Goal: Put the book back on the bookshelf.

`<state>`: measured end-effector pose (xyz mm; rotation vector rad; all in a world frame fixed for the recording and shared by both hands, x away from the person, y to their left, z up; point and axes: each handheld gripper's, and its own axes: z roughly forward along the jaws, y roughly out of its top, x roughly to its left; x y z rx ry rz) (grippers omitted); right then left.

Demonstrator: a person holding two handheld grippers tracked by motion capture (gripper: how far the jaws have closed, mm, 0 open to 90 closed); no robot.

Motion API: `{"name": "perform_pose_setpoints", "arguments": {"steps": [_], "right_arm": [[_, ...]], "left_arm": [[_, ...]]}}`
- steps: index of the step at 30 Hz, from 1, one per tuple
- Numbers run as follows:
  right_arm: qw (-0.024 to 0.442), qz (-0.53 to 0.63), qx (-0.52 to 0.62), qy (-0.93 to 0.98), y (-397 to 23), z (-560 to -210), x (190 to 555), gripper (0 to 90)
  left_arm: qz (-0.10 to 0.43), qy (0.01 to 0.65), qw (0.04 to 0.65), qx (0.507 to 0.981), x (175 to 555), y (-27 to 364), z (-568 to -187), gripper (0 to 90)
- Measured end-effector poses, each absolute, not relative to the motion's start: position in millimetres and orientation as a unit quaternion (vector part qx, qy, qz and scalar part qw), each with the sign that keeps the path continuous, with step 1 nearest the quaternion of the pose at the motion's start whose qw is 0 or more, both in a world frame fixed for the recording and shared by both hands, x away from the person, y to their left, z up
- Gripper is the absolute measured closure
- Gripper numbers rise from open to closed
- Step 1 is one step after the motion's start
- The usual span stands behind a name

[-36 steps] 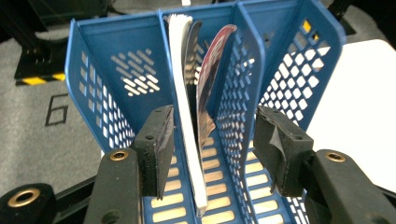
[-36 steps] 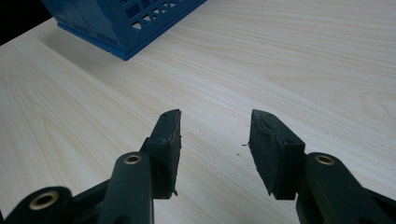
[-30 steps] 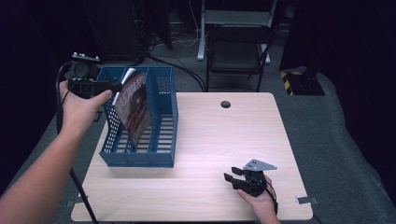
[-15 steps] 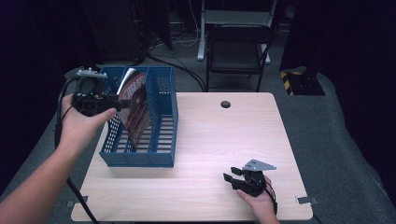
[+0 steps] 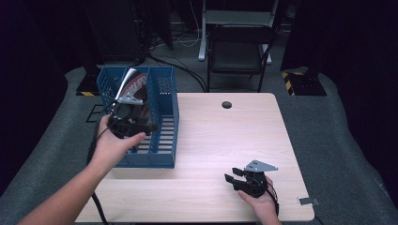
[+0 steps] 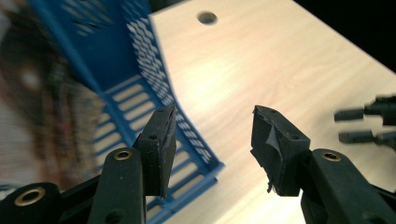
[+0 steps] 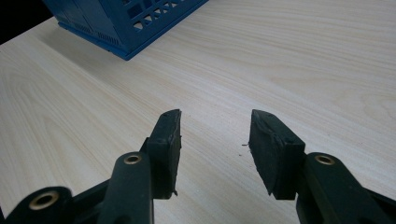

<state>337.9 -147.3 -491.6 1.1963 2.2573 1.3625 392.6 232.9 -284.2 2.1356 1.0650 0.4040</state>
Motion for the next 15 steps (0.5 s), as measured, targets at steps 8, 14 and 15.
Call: {"name": "perform_pose_setpoints", "arguments": {"steps": [8, 14, 15], "right_arm": [[0.122, 0.47, 0.41, 0.772, -150, -491, 338, 53.5], [0.124, 0.469, 0.411, 0.772, -149, -491, 337, 53.5], [0.125, 0.469, 0.41, 0.772, -149, -490, 337, 53.5]], "left_arm": [[0.129, 0.382, 0.367, 0.838, 376, 200, -330, 50.8], [0.112, 0.368, 0.36, 0.85, 365, 185, -364, 51.1], [0.111, 0.366, 0.361, 0.85, 362, 185, -369, 51.1]]}}
